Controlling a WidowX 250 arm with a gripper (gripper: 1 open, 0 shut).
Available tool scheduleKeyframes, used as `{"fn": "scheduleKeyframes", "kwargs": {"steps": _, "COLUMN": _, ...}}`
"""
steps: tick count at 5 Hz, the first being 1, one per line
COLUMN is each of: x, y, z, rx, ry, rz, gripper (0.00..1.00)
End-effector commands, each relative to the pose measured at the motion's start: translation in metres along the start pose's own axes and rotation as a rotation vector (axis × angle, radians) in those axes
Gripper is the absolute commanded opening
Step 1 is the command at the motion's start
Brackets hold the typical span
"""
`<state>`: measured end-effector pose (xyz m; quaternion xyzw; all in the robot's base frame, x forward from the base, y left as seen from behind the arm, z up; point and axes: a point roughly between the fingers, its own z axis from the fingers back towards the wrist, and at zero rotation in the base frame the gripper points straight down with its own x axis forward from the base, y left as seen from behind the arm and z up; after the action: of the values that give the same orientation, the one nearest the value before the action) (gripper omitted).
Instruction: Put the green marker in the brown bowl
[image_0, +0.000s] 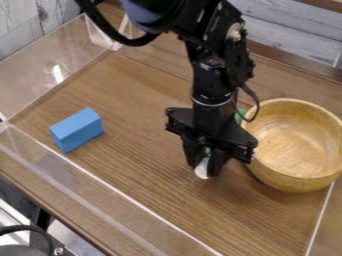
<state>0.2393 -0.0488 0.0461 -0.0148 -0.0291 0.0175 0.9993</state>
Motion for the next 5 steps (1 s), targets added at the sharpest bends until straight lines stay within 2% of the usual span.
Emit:
{"fn": "scheduleKeyframes", "kwargs": {"steps": 1, "x": 0.014, "y": -0.002, "z": 0.018, "rx": -0.015, "ry": -0.082, "rz": -0.007, "gripper": 0.00}}
{"fn": "scheduleKeyframes", "kwargs": {"steps": 3, "x": 0.016, "y": -0.001, "z": 0.020, "rx": -0.015, "ry": -0.096, "rz": -0.011, "gripper": 0.00}}
{"fn": "scheduleKeyframes", "kwargs": {"steps": 5, "x": 0.019, "y": -0.003, "z": 0.035, "rx": 0.007, "ry": -0.093, "rz": -0.034, "gripper": 0.00}}
